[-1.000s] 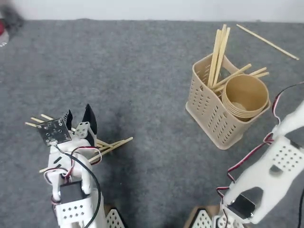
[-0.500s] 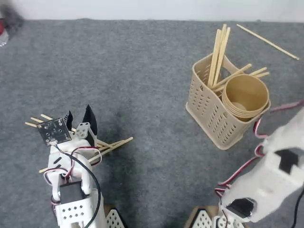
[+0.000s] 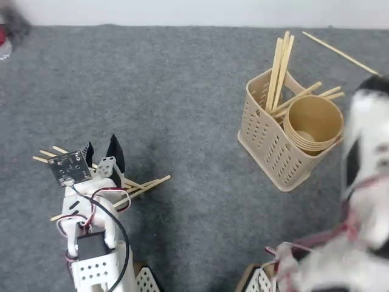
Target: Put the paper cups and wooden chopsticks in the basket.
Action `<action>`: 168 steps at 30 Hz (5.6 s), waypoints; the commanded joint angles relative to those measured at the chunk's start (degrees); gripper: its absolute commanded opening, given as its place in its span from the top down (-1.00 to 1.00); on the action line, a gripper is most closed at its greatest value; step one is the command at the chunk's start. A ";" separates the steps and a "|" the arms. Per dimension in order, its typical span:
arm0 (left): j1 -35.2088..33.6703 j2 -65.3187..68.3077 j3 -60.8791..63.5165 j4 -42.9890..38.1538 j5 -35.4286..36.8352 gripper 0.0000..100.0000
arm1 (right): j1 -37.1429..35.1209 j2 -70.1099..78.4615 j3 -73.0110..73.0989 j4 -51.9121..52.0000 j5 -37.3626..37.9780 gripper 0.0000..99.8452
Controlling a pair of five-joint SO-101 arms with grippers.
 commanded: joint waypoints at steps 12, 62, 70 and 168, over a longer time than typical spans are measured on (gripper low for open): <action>-0.18 -1.05 -0.48 4.04 -0.62 0.62 | -3.03 -73.19 89.05 -22.02 4.22 0.98; -0.09 -1.05 -1.80 24.97 -10.11 0.64 | -2.07 -71.60 133.10 -25.63 5.01 0.98; 3.69 -1.05 -3.21 31.21 -19.52 0.97 | -2.15 -71.60 133.10 -25.63 5.01 0.98; -5.10 -1.14 -1.54 30.68 -20.40 0.98 | -15.78 -71.60 133.10 -25.89 4.66 0.98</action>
